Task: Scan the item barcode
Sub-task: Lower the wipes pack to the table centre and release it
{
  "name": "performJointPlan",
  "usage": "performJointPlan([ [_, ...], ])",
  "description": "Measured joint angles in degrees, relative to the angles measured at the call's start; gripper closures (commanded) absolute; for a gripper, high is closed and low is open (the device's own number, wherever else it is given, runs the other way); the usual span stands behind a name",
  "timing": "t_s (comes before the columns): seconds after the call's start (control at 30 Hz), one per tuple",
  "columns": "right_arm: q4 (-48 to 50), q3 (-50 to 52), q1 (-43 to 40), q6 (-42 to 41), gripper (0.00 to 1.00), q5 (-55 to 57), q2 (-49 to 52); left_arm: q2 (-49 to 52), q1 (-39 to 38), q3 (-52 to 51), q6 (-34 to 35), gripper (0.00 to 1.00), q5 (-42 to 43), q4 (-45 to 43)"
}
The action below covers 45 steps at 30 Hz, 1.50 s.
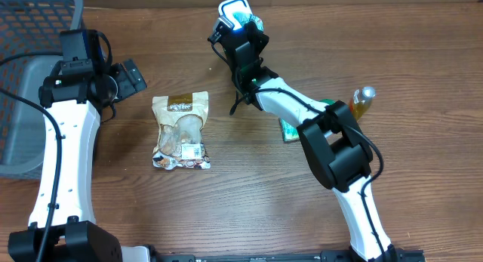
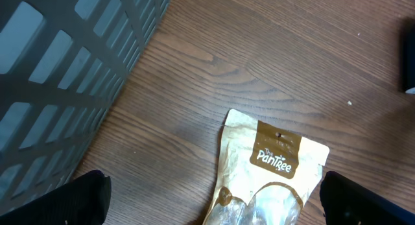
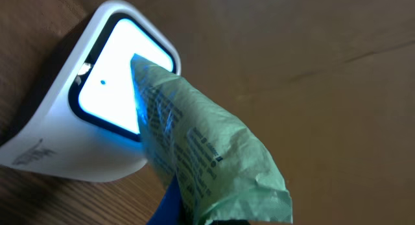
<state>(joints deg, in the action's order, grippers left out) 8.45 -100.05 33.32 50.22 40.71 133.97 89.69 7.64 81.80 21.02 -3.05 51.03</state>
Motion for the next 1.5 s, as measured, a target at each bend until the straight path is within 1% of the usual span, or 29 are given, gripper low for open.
performJointPlan([
  [0.13,-7.43,0.00,0.59,-7.91,0.96,-0.59,-5.86,0.00,0.00,0.00,0.00,0.01,0.00,0.00],
  [0.3,-18.62,-0.13,0.83,-20.94,0.96,-1.03,-13.84,0.00,0.00,0.00,0.00,0.01,0.02,0.02],
  [0.43,-30.93,-0.31,0.83,-31.76,0.96,-2.47,-17.53,0.00,0.00,0.00,0.00,0.00,0.00,-0.02],
  [0.57,-43.93,-0.33,0.83,-42.60,0.96,-5.51,-17.99,0.00,0.00,0.00,0.00,0.00,0.00,-0.02],
  [0.67,-53.24,-0.33,0.76,-51.10,0.96,-9.94,-17.99,0.00,0.00,0.00,0.00,0.01,0.00,-0.02],
  [0.77,-61.35,-0.33,0.52,-57.92,0.96,-16.46,-17.99,0.00,0.00,0.00,0.00,0.00,0.02,-0.02],
  [0.83,-67.34,-0.33,0.04,-61.81,0.96,-21.68,-17.99,0.00,0.00,0.00,0.00,0.01,0.00,-0.02],
  [0.93,-73.75,-0.33,-1.11,-66.14,0.96,-29.29,-17.99,0.00,0.00,0.00,0.00,0.00,0.00,0.00],
  [1.03,-77.15,-0.33,-2.36,-68.46,0.96,-36.17,-17.99,0.00,0.00,0.00,0.00,0.00,0.00,-0.02],
  [1.13,-78.23,-0.31,-3.23,-69.72,0.95,-40.81,-17.99,0.00,0.00,0.00,0.00,0.00,0.00,-0.02],
  [1.2,-77.90,0.02,-3.45,-70.14,0.91,-42.51,-17.99,0.00,0.00,0.00,0.00,0.01,0.00,-0.02],
  [1.43,-76.26,2.51,-3.72,-73.20,0.90,-43.93,-17.99,0.00,0.00,0.00,0.00,0.00,0.00,-0.02],
  [1.47,-75.54,2.82,-3.72,-74.16,0.88,-43.23,-17.99,0.00,0.00,0.00,0.00,0.00,0.00,-0.02],
  [1.5,-75.01,3.06,-3.72,-75.06,0.80,-42.62,-17.99,0.00,0.00,0.00,0.00,0.01,0.00,-0.02],
])
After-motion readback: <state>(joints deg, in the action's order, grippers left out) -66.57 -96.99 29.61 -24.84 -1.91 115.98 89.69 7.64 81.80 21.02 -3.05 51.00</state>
